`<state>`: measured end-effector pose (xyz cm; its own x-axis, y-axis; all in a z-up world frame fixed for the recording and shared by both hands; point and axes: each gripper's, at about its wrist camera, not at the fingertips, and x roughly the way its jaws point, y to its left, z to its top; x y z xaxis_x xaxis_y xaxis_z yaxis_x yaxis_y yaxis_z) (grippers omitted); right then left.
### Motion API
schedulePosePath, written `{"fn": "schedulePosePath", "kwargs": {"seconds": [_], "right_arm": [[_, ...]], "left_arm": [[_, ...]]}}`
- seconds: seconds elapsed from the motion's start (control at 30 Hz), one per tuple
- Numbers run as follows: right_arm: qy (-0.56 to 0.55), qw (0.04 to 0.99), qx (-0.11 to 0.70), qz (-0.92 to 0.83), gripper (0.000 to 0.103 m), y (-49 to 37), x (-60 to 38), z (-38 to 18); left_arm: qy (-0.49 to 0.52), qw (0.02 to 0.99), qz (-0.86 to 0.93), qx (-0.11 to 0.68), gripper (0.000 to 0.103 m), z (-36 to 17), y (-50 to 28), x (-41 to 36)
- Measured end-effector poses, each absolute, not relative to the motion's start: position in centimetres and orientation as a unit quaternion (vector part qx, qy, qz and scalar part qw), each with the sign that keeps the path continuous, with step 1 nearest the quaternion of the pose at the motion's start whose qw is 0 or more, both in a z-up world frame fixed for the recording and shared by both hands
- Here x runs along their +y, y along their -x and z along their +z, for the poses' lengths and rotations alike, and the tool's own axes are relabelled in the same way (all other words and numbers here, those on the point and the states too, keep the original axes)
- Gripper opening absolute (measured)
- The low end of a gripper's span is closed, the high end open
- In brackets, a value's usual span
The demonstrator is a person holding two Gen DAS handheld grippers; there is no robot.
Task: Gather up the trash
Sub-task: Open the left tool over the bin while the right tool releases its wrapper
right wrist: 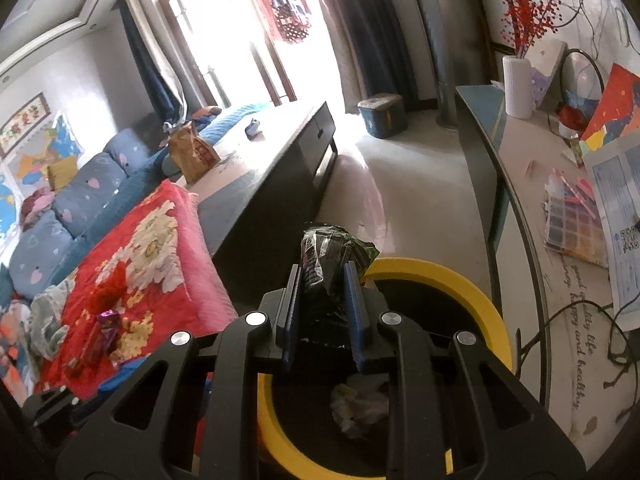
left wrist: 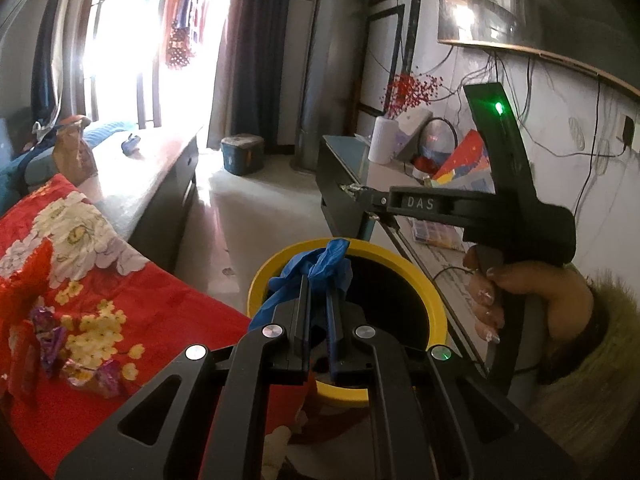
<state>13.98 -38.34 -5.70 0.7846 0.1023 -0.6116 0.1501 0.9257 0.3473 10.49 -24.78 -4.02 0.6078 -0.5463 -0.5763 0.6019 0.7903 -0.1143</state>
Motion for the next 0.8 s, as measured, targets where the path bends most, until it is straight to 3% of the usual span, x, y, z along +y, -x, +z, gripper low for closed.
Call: {"fn": "schedulePosePath", "kwargs": {"seconds": [0.8], "right_arm": [[-0.211,0.900,0.381,-0.013,0.018,-14.7,-41.0,-9.2]], "left_arm": [[-0.049,0.859,-0.339,0.380,0.006,-10.1,-14.4,-28.7]]}}
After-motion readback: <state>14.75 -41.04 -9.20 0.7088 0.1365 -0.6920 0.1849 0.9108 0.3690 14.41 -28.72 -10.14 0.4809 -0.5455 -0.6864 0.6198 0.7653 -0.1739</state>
